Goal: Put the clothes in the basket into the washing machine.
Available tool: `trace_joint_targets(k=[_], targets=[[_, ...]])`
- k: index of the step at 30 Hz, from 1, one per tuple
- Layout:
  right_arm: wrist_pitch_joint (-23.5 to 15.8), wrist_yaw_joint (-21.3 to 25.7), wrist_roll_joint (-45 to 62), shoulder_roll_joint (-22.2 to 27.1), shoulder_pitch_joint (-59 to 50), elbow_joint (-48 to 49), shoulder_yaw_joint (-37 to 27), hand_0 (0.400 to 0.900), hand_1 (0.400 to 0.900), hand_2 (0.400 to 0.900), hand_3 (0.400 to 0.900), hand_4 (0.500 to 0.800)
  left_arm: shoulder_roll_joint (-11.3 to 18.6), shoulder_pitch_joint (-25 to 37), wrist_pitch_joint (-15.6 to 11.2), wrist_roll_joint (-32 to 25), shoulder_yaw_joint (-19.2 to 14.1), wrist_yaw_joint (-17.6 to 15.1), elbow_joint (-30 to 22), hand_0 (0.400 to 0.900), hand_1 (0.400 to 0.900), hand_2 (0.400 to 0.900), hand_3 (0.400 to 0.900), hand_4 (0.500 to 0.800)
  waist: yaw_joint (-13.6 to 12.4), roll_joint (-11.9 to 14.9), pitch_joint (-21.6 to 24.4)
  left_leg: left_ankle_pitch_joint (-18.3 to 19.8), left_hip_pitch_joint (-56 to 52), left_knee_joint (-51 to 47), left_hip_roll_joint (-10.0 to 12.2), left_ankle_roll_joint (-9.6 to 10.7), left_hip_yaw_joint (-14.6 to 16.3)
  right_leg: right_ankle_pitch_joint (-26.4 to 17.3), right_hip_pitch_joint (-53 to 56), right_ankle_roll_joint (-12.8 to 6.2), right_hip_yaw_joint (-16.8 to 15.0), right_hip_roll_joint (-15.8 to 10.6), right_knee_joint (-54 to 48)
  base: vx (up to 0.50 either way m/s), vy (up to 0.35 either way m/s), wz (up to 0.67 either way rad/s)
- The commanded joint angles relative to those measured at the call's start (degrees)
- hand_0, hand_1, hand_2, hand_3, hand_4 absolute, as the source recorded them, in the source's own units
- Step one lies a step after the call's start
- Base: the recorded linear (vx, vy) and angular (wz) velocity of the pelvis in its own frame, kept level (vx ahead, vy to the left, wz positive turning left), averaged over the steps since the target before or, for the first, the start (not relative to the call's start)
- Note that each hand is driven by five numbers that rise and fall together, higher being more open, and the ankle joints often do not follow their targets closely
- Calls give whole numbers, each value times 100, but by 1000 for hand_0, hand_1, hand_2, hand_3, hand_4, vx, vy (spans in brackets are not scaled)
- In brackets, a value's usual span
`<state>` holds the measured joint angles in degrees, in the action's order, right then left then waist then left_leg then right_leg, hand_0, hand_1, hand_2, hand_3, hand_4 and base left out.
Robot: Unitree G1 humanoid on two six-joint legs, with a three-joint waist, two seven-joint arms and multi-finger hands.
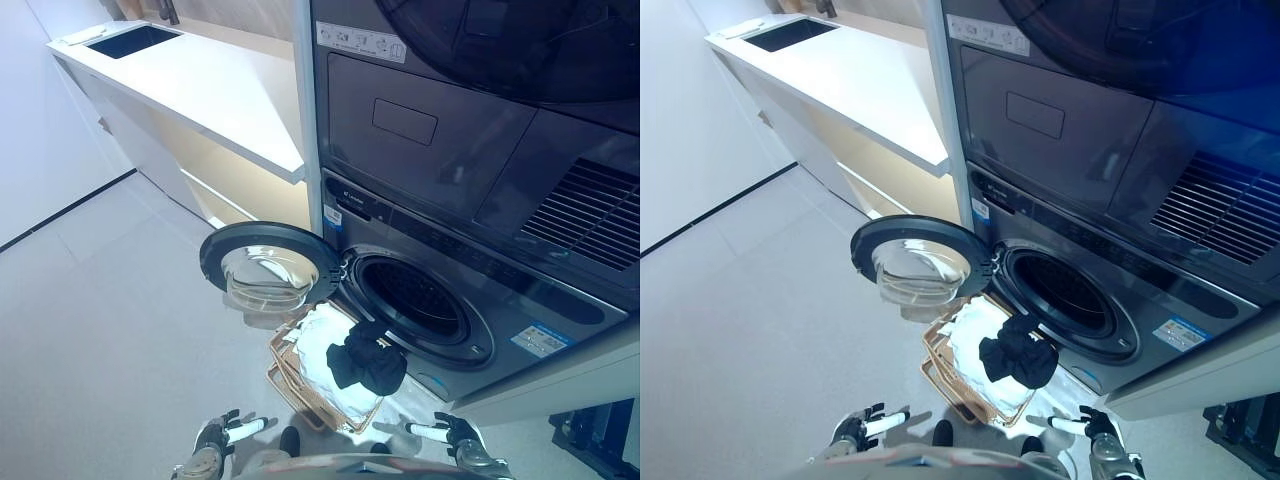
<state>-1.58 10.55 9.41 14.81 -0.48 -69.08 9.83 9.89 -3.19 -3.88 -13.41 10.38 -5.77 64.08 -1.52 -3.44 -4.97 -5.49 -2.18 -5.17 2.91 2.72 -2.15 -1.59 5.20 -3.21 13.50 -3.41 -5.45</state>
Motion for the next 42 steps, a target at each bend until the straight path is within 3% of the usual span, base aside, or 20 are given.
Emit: trace_joint_targets(k=[1,22,31,35,42], targets=[[-184,44,-97,42,-344,59,94,900,900,900,900,800,271,516,-143,126,-43,-2,216,900,900,900,900,800,-81,381,-165,659,-105,17,-318,-142,-204,327,206,-228,-132,-203,45,0,0,0],[-170,-13,-214,129,-527,-159,161,900,900,900,900,800,273,457,-118,232,77,130,228,900,900,900,900,800,-150,344,-171,685,-104,17,-369,-172,-253,341,235,-254,-36,-254,45,8,7,3],[-87,218,-1941,684,-1306,579,1287,900,900,900,900,800,518,464,-281,270,126,-55,-151,900,900,900,900,800,-381,347,-463,490,363,53,-361,-177,-336,409,-205,-265,74,-276,369,-26,-12,9],[-63,309,-2806,1059,-1979,742,1958,900,900,900,900,800,647,738,-365,304,355,-157,-68,900,900,900,900,800,-518,313,-851,496,1117,640,-428,-166,-431,590,-795,-227,314,-387,983,-110,-29,28],[-23,575,-3021,1213,-2847,1040,2273,900,900,900,900,800,599,1107,-392,141,550,-425,71,900,900,900,900,800,-561,257,-1374,613,2169,1532,-524,-122,-474,798,-1807,-218,474,-652,2028,-67,24,21]])
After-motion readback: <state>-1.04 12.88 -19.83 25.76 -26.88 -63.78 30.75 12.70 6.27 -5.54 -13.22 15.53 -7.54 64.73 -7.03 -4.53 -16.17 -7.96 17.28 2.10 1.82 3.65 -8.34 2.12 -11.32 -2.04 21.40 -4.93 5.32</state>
